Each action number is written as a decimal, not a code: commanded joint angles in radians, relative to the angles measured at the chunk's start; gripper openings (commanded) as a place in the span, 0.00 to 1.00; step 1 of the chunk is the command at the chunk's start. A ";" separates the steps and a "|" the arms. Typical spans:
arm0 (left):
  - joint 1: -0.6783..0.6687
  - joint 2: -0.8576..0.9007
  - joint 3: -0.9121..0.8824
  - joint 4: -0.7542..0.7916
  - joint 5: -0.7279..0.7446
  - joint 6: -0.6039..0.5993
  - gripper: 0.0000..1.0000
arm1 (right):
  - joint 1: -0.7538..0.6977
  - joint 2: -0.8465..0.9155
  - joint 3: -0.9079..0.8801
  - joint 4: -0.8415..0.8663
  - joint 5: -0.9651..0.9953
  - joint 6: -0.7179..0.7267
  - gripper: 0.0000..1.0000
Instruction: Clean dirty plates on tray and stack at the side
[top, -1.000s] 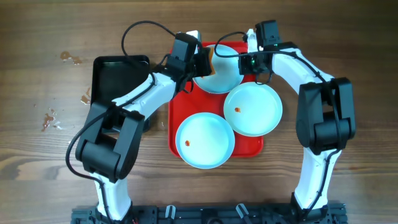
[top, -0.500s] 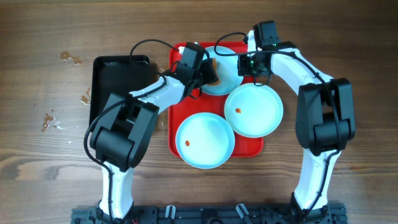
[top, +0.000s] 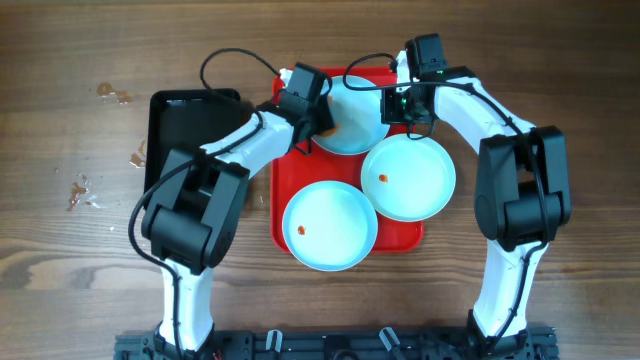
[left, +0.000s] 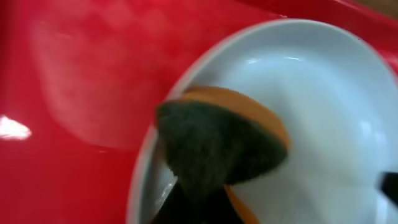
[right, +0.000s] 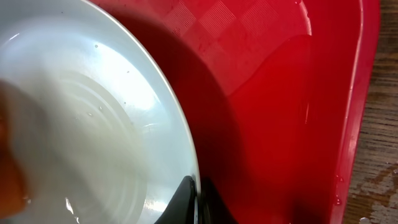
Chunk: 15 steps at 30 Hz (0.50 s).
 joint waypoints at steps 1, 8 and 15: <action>0.028 0.066 0.004 -0.123 -0.236 0.108 0.04 | 0.009 0.018 -0.014 -0.028 0.031 0.001 0.04; 0.026 0.066 0.247 -0.374 -0.264 0.117 0.04 | 0.009 0.018 -0.014 -0.031 0.035 0.010 0.04; 0.039 0.034 0.351 -0.571 -0.202 0.021 0.04 | 0.009 0.017 -0.014 -0.033 0.056 0.026 0.04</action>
